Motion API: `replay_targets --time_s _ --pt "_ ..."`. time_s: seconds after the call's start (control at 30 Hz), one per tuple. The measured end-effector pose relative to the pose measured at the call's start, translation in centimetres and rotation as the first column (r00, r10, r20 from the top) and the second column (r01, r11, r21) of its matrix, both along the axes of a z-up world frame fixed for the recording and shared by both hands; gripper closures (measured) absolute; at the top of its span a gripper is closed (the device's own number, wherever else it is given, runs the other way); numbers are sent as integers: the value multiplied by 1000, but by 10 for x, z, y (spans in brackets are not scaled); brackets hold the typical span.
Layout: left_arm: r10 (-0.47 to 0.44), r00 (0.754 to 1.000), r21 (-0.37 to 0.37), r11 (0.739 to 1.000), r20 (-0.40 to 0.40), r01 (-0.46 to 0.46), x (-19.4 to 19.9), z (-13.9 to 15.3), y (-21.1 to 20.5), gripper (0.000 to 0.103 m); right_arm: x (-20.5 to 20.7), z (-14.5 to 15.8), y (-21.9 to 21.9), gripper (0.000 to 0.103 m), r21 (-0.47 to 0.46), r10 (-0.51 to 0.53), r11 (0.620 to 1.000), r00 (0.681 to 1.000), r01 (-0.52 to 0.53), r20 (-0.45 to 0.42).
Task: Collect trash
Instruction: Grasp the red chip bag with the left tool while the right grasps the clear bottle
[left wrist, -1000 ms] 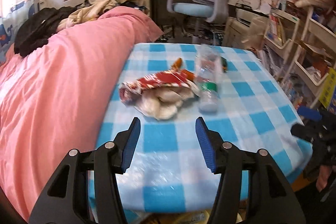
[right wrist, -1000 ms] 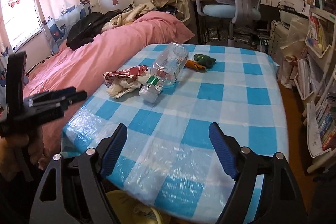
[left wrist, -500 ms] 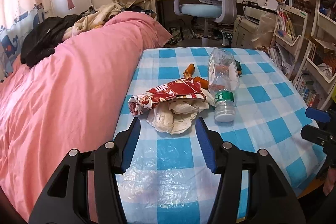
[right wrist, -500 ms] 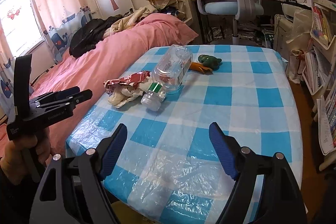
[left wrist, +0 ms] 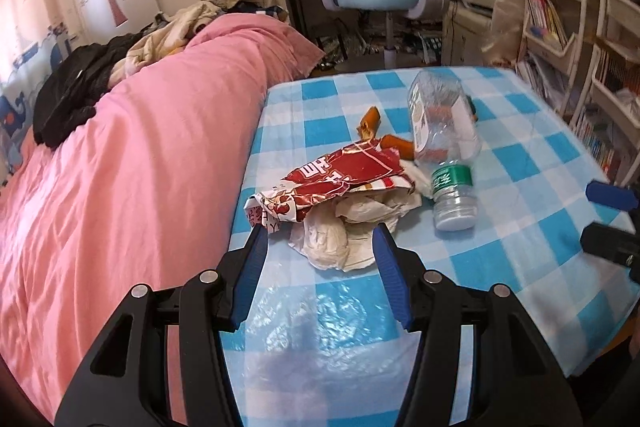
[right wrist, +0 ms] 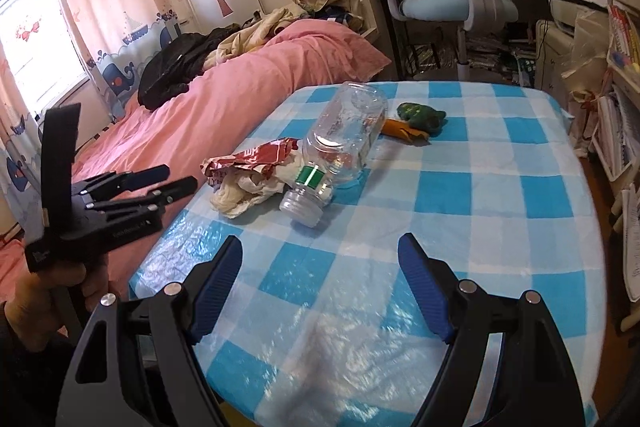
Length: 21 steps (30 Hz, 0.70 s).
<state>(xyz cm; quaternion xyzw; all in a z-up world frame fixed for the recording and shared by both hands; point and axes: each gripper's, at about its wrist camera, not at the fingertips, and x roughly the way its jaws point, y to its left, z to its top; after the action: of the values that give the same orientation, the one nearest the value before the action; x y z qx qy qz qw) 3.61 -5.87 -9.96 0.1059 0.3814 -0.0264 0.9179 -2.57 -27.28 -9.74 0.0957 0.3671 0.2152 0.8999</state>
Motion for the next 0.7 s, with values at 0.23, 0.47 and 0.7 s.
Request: replay_targets --time_s 0.23,0.47,0.7 --pt "-30 999 48 998 -41 32 28 -14 3 51 25 -7 13 26 34 -7 999 999 8 -35" --pt "-50 998 72 996 -49 54 55 -20 -1 51 51 -19 20 26 58 -16 998 997 21 -78" --pt "-111 991 127 985 -77 120 73 -30 -15 53 74 -25 17 26 101 -38 994 993 49 -108"
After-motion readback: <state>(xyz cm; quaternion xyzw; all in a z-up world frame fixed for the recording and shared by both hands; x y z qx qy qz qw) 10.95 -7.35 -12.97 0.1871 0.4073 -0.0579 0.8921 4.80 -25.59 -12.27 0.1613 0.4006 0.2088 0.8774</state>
